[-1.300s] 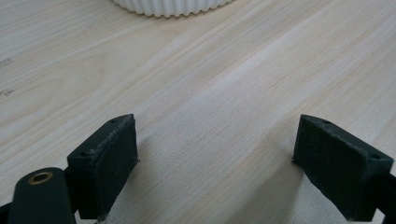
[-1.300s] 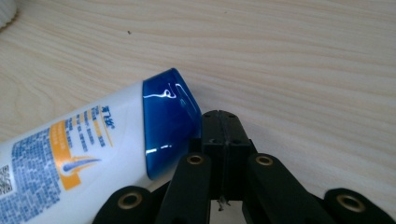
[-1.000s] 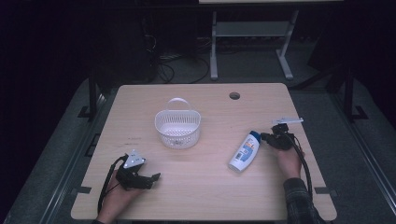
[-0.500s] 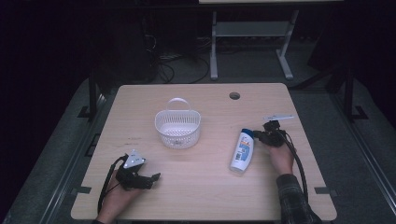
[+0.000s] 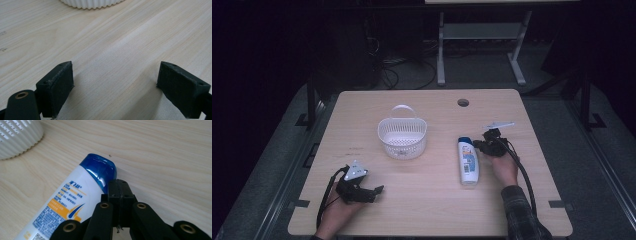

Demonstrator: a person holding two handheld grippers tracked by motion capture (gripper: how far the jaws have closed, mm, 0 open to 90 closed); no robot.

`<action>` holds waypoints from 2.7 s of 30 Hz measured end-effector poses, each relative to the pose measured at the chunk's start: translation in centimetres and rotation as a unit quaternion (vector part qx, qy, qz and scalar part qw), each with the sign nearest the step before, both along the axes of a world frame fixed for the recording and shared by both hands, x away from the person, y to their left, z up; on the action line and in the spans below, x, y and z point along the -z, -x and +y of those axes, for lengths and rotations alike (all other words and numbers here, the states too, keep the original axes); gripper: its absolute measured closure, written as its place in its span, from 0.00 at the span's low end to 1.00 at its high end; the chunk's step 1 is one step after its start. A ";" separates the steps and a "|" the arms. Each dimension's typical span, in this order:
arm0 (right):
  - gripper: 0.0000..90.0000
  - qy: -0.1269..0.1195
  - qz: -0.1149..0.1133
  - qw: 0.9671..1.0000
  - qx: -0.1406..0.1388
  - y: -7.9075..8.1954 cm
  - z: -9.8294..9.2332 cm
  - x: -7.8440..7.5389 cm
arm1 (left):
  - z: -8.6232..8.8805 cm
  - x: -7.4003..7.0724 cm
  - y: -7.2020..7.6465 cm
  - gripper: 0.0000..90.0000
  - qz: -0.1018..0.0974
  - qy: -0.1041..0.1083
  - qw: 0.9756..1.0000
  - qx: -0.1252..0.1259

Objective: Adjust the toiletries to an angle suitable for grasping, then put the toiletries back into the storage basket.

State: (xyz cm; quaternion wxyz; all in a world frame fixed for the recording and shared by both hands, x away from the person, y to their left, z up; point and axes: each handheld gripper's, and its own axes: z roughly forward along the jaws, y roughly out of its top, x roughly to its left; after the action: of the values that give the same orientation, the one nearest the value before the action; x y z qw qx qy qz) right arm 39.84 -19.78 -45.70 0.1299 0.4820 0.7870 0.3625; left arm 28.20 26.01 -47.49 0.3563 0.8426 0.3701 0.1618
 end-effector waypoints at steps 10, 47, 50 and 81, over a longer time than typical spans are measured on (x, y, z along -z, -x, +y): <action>1.00 0.008 0.001 1.000 -0.028 0.3 1.7 0.0 | 0.0 0.0 0.0 0.14 0.000 0.001 1.000 0.000; 0.52 -0.008 0.001 0.999 -0.035 1.9 3.2 -2.4 | 0.0 0.0 0.1 0.14 -0.001 0.000 1.000 0.002; 0.44 -0.002 0.003 0.999 -0.034 2.0 3.5 -2.7 | 0.0 0.0 0.1 0.14 -0.001 0.000 1.000 0.002; 0.27 0.041 0.060 0.997 -0.038 0.6 8.5 -2.6 | 0.1 0.0 0.2 0.14 0.000 0.002 1.000 0.003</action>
State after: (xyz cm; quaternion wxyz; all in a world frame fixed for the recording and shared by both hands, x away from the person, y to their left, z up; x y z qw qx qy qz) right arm 39.27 -11.27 -43.07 0.0881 0.4665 0.8257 0.3047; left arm 28.00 26.09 -47.52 0.3589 0.8426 0.3681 0.1602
